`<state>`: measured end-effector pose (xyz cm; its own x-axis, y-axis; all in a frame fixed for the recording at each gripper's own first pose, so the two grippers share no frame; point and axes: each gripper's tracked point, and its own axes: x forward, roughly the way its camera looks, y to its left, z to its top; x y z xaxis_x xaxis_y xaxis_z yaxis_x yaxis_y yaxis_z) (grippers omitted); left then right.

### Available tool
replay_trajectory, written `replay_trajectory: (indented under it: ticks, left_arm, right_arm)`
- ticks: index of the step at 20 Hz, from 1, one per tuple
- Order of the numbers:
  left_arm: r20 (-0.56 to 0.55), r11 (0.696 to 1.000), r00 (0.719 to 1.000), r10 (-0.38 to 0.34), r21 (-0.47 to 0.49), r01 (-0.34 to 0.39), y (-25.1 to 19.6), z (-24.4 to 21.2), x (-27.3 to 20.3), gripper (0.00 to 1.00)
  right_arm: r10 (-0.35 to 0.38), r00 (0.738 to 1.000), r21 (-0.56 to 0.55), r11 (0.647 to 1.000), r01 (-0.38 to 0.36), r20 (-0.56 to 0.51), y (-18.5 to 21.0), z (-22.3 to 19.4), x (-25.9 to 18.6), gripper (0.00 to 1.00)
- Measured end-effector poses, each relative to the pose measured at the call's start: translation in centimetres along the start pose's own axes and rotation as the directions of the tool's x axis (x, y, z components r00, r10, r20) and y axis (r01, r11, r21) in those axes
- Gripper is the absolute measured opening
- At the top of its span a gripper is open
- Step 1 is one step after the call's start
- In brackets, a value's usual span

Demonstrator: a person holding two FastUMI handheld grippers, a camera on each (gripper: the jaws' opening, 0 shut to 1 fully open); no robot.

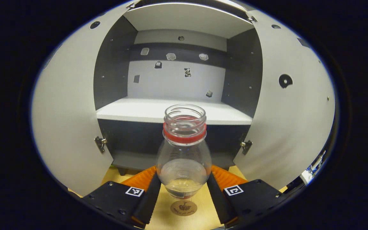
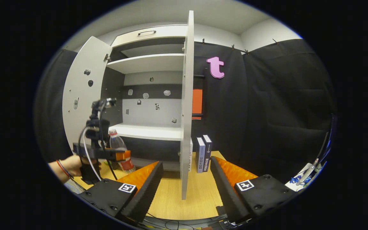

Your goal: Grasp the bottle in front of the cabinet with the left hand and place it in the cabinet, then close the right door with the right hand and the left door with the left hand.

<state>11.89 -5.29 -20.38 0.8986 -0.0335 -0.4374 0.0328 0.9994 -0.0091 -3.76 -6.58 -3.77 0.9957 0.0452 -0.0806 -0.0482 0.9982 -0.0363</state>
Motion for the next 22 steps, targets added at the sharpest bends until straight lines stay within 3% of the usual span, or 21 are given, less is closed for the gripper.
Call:
replay_trajectory:
  ticks: [12, 18, 22]
  left_arm:
    - [0.159, 0.995, 0.987, -0.031, 0.093, 0.016, 0.2, 15.2, -0.5, 0.76]
    - [0.184, 0.989, 0.982, -0.039, 0.147, 0.012, -0.3, 19.7, 1.9, 0.76]
    - [0.163, 0.992, 0.985, -0.052, 0.126, 0.032, -0.9, 20.9, 4.8, 0.76]
  right_arm:
    - [-0.004, 1.0, 0.018, 1.0, 0.003, 0.03, 0.0, 1.5, 1.0, 0.98]
    - [-0.05, 0.998, 0.029, 0.998, 0.049, 0.04, -1.9, 1.8, 1.4, 0.98]
    - [-0.079, 0.996, 0.035, 0.996, 0.078, 0.036, -3.2, 1.8, 1.8, 0.98]
